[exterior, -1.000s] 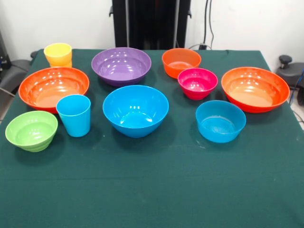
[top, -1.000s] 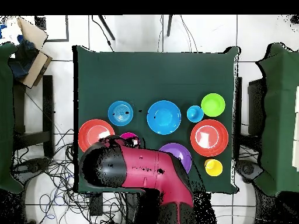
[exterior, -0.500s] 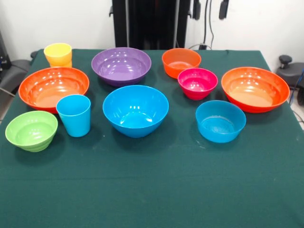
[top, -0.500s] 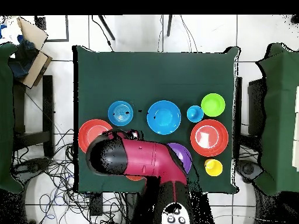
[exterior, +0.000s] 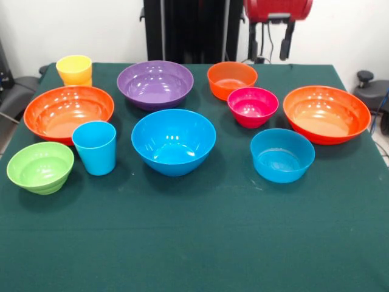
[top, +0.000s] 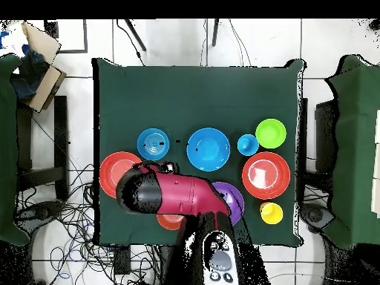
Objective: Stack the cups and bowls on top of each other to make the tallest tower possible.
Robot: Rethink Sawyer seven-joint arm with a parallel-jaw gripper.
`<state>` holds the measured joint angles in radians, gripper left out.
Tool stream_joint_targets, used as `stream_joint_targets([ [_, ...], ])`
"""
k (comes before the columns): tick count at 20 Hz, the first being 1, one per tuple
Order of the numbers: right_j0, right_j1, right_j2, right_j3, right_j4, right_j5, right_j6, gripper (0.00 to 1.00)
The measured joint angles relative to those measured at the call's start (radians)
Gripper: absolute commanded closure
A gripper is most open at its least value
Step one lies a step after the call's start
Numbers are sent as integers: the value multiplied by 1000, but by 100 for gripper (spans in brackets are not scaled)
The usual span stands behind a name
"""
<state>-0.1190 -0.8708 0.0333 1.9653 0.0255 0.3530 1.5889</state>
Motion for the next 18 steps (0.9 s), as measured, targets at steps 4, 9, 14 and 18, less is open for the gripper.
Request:
stream_joint_targets([
  [4, 0, 48, 2, -3, 0, -48, 0, 0],
  [9, 0, 96, 4, -13, 0, -92, 0, 0],
  [14, 0, 143, 5, -20, 1, -135, 0, 0],
  [18, -11, 170, 17, -21, 0, -157, 0, 0],
])
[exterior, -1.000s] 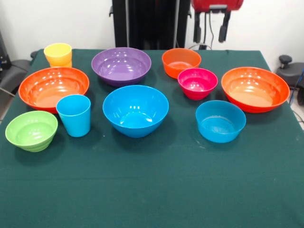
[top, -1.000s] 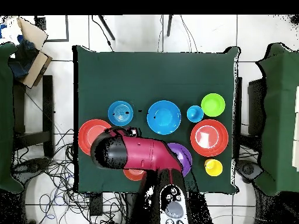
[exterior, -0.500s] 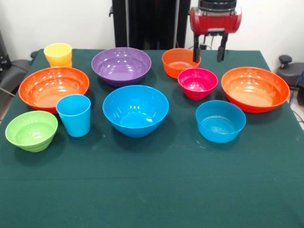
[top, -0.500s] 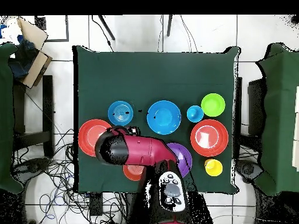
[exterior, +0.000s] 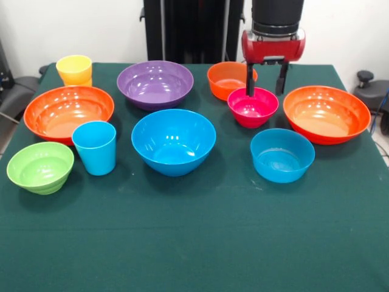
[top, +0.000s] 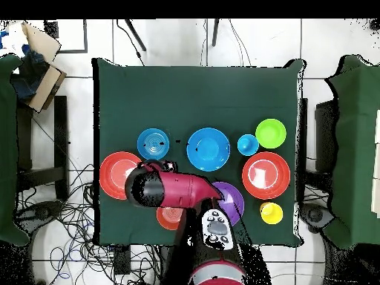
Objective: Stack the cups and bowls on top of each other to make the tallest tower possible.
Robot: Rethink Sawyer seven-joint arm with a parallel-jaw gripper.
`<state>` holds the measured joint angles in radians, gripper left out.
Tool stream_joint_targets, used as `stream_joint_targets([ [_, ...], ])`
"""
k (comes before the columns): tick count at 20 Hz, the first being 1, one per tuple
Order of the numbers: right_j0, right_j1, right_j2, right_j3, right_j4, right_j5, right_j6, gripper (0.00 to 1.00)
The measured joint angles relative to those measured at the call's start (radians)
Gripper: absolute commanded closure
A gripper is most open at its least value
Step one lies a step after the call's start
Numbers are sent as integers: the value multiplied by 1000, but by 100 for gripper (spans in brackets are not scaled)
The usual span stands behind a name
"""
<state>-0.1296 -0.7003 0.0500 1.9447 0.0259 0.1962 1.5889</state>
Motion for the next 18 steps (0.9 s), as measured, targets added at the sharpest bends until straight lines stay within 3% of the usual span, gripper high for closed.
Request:
stream_joint_targets([
  [18, -205, 56, 128, -3, -107, -3, 0, 0],
])
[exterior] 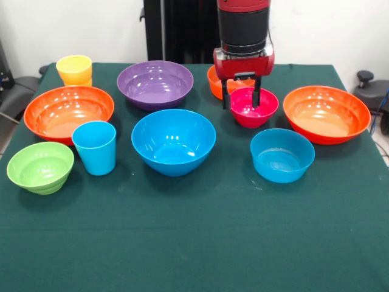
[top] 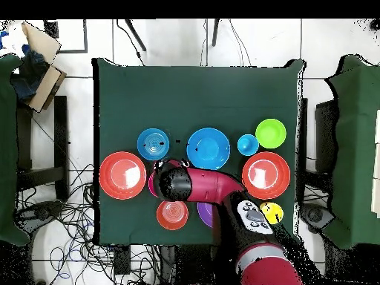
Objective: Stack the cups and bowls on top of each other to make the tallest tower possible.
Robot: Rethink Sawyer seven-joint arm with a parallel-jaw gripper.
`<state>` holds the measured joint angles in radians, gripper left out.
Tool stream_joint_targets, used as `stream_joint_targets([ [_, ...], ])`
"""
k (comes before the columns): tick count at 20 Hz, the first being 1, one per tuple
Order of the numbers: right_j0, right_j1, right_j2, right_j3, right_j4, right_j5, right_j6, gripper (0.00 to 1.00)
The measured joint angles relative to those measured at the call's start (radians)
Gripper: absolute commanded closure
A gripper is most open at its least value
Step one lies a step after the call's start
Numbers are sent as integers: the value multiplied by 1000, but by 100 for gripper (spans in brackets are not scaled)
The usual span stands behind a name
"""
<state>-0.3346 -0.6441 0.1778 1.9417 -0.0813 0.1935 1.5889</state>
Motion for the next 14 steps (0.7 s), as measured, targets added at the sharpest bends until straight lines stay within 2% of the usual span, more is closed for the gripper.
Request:
stream_joint_targets([
  [10, -5, -6, 30, -2, -30, 0, 0, 0],
  [14, -11, -30, 43, -1, -30, 0, 0, 0],
])
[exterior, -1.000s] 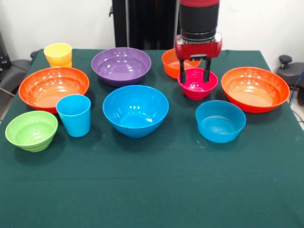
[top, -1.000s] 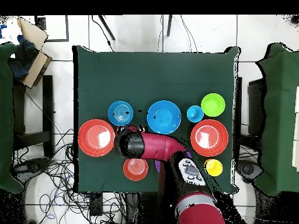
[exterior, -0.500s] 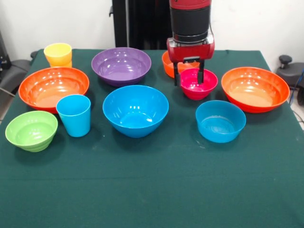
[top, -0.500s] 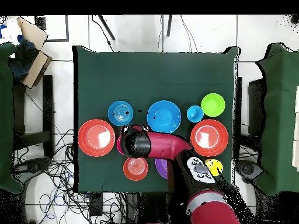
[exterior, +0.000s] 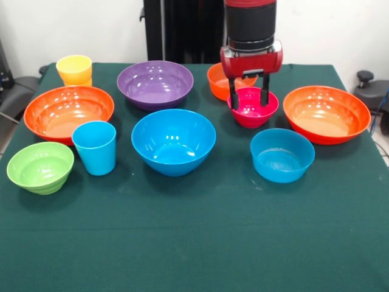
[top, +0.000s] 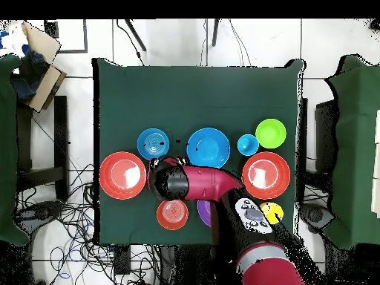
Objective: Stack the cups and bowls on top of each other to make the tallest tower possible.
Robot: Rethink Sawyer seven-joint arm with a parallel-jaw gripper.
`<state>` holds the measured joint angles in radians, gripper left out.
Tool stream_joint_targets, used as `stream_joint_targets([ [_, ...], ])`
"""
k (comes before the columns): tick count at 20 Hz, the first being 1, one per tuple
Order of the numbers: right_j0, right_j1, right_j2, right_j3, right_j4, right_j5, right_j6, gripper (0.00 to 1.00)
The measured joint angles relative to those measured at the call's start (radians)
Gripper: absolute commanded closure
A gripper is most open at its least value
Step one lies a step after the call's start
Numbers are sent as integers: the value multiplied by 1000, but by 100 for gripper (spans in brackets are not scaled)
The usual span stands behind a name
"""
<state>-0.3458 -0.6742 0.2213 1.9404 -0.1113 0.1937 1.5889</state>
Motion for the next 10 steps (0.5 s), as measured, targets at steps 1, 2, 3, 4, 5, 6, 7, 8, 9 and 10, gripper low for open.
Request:
stream_joint_targets([
  [1, -4, -9, 4, 0, 0, 0, 0, 0],
  [2, -6, -14, 6, 0, 0, 0, 0, 0],
  [3, -9, -23, 8, 0, 0, 0, 0, 0],
  [4, -9, -30, 8, 0, 0, 0, 0, 0],
  [5, -8, -32, 7, 0, 0, 0, 0, 0],
  [6, -7, -33, 7, 0, 0, 0, 0, 0],
  [7, 4, -39, 4, -1, 0, 0, 0, 0],
  [8, 15, -42, 0, -1, 0, 0, 0, 0],
  [9, 26, -44, -4, -1, 0, 0, 0, 0],
  [10, 43, -46, -9, -1, 0, 0, 1, 0],
])
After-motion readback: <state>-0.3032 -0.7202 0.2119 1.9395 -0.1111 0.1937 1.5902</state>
